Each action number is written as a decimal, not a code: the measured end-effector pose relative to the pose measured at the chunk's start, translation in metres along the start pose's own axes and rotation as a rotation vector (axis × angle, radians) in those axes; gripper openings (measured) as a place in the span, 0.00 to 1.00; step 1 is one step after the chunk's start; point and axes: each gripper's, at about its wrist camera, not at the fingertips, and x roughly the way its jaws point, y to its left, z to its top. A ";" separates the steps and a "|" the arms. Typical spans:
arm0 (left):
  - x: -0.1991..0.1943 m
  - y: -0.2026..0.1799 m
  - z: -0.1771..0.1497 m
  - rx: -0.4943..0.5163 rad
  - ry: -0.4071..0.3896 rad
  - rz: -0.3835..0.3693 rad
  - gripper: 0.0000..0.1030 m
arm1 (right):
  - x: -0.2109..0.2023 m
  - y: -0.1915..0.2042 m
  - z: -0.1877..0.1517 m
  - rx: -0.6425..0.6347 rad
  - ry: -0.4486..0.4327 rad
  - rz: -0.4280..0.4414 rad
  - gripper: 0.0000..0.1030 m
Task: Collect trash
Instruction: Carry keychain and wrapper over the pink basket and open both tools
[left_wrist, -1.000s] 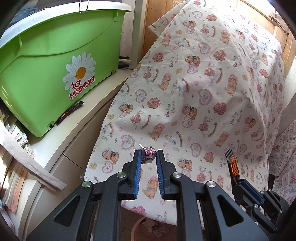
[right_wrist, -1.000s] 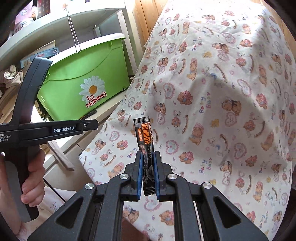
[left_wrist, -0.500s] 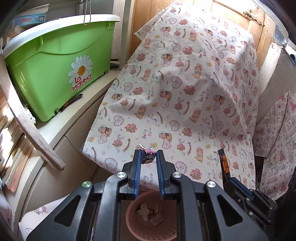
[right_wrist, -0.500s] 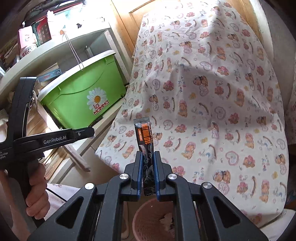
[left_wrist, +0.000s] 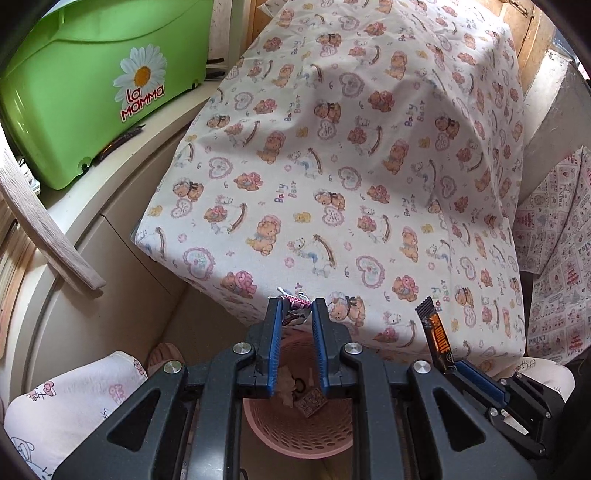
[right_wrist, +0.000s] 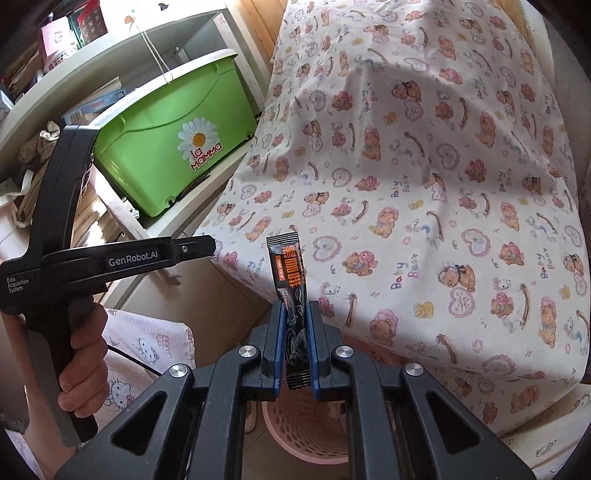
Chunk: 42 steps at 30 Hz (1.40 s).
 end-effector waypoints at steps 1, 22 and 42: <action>0.003 0.000 -0.002 0.002 0.011 0.000 0.15 | 0.002 0.003 -0.002 -0.017 0.008 -0.008 0.12; 0.085 -0.002 -0.037 -0.002 0.313 0.006 0.15 | 0.088 0.002 -0.050 -0.013 0.388 -0.013 0.12; 0.175 0.008 -0.080 -0.043 0.542 0.092 0.16 | 0.168 -0.032 -0.092 0.001 0.583 -0.205 0.13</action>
